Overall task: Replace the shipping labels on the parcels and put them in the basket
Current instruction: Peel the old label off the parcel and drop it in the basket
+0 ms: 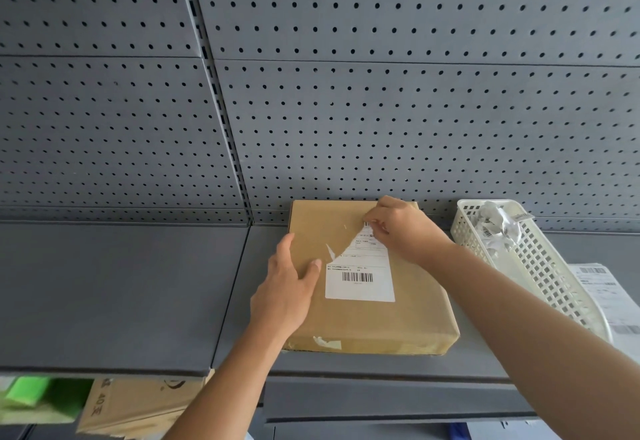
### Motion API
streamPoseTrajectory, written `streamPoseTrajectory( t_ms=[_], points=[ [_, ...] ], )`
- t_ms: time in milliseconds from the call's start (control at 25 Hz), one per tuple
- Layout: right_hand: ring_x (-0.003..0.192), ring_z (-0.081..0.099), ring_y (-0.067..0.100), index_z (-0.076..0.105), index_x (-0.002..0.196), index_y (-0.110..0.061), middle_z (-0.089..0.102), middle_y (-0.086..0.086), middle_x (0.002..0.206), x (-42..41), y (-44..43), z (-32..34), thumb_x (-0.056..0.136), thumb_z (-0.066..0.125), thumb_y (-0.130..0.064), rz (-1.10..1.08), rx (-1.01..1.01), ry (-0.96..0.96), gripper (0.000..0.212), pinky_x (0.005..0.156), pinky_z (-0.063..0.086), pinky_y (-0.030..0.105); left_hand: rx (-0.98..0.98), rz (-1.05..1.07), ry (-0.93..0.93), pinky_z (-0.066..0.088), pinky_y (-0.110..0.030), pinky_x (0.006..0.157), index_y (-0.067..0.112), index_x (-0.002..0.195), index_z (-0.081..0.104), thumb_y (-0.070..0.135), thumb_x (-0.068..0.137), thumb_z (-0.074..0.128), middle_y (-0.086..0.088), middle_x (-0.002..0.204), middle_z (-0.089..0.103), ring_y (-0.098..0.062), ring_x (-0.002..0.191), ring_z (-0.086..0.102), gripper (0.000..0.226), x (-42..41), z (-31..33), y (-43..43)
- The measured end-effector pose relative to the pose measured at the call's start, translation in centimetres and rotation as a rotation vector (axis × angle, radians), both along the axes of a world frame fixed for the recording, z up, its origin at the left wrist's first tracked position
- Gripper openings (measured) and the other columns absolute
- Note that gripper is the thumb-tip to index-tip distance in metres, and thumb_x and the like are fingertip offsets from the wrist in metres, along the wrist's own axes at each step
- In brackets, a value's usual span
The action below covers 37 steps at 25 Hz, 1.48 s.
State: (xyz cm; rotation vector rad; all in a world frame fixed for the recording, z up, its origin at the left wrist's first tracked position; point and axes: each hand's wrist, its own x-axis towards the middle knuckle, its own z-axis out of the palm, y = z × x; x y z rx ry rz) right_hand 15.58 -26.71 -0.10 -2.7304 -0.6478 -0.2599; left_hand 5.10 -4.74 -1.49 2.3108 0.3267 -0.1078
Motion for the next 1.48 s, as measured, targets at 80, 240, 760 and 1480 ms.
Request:
streamPoseTrajectory(
  t_ms=[80,240,760,1480],
  points=[
    [0.080,0.054,0.020,0.072,0.108,-0.017,0.059,0.001,0.101,0.5,0.4,0.7,0.097,0.052,-0.013,0.011,-0.129,0.010,0.023,0.070,0.052,0.038,-0.005,0.003,-0.001,0.038,-0.037,0.086,0.043,0.156,0.011,0.058,0.101,0.040,0.007,0.162,0.033,-0.027,0.115,0.063,0.063,0.0,-0.1,0.0],
    [0.078,0.050,0.020,0.065,0.108,-0.018,0.054,-0.002,0.103,1.3,1.2,1.9,0.095,0.049,-0.013,0.023,-0.392,0.028,0.021,0.068,0.053,0.037,-0.009,0.003,0.001,0.043,-0.043,0.093,0.044,0.155,0.012,0.058,0.101,0.040,0.008,0.162,0.032,-0.029,0.116,0.062,0.063,0.1,-0.2,0.1],
    [0.077,0.053,0.021,0.055,0.097,-0.012,0.052,0.000,0.097,1.4,0.0,1.9,0.091,0.050,-0.013,0.061,-0.220,0.095,0.008,0.072,0.054,0.046,-0.015,0.021,0.011,0.031,-0.038,0.086,0.043,0.155,0.013,0.058,0.101,0.040,0.011,0.164,0.029,-0.030,0.121,0.059,0.062,0.1,-0.1,0.0],
    [0.080,0.055,0.026,0.059,0.090,-0.011,0.058,0.003,0.087,-2.1,-0.7,-0.3,0.087,0.057,-0.005,0.010,-0.175,-0.142,0.007,0.068,0.037,0.030,-0.018,0.011,-0.013,0.042,-0.039,0.085,0.041,0.155,0.015,0.058,0.101,0.042,0.008,0.163,0.030,-0.028,0.115,0.064,0.062,0.2,-0.4,0.0]
  ],
)
